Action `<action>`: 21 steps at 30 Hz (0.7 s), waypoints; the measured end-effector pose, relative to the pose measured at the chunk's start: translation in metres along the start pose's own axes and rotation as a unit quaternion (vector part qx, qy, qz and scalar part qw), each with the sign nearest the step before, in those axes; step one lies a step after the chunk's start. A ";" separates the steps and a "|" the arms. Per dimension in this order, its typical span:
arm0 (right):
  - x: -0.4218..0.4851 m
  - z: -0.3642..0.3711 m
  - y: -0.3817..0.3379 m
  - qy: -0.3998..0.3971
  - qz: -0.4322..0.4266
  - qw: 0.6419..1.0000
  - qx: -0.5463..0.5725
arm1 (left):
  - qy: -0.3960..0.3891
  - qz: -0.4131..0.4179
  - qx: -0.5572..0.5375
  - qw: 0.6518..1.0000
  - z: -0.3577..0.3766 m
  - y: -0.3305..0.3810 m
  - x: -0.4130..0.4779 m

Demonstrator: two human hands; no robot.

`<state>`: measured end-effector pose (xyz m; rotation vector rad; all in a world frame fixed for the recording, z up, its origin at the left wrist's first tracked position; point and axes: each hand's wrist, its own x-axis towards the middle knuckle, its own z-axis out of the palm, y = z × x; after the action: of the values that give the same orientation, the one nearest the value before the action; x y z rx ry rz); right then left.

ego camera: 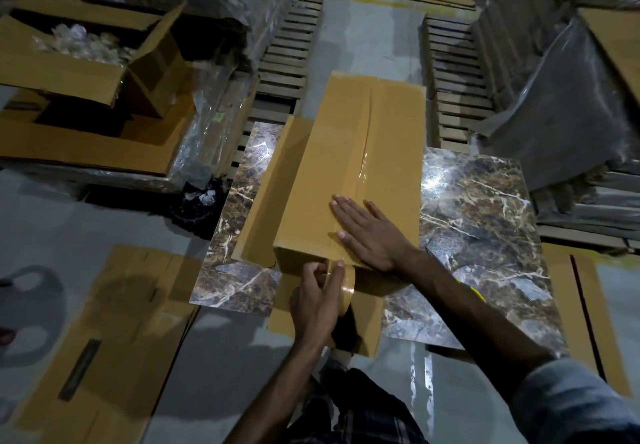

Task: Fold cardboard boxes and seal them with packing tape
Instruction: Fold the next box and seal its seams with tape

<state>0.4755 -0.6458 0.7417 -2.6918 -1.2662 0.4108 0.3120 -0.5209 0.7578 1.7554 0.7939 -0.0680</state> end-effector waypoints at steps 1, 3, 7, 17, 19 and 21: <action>-0.005 0.004 -0.003 0.006 -0.001 1.000 -0.003 | 0.011 0.008 0.004 1.000 0.001 -0.005 -0.003; -0.012 0.011 -0.007 0.016 -0.003 1.000 -0.009 | 0.023 0.016 0.000 1.000 0.002 -0.010 -0.007; -0.015 0.008 -0.009 0.012 -0.025 1.000 -0.006 | 0.031 0.024 -0.001 0.999 0.004 -0.012 -0.008; -0.062 0.019 -0.028 -0.005 -0.101 0.995 0.013 | 0.009 0.048 -0.006 0.999 0.006 -0.030 0.001; -0.063 0.019 -0.027 -0.005 -0.107 0.994 0.006 | -0.006 0.034 -0.021 0.999 0.008 -0.035 0.004; -0.063 0.017 -0.026 -0.004 -0.109 0.994 -0.003 | -0.002 0.042 -0.009 0.999 0.011 -0.041 0.006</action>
<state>0.4132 -0.6773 0.7435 -2.5217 -1.5442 0.3905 0.2980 -0.5231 0.7171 1.7687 0.7154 -0.0088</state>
